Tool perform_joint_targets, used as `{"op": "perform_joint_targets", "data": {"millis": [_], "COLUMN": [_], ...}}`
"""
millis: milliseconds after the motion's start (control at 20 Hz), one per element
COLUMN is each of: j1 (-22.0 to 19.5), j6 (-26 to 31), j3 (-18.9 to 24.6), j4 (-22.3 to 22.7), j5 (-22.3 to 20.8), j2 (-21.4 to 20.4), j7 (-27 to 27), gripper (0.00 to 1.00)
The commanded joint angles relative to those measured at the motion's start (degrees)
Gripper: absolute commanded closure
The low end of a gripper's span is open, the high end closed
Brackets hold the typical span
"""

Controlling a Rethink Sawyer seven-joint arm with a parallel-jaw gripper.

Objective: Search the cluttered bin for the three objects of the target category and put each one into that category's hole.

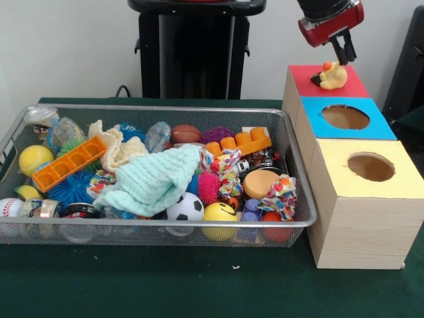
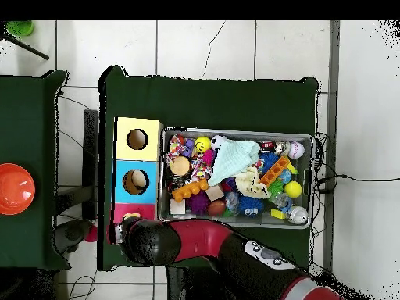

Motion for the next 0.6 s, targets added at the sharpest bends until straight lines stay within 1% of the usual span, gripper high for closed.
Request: {"op": "perform_joint_targets", "data": {"millis": [50,450,600], "j1": [1.4,2.8,2.7], "j6": [0.4,-0.6,-0.7], "j3": [-5.3,-7.5,-7.7], "j4": [-3.5,-4.8,-4.8], "j5": [-1.6,-2.8,-3.2], "j2": [4.5,6.6,6.7], "j7": [6.6,5.5,5.2], "gripper": [1.0,1.0,1.0]}}
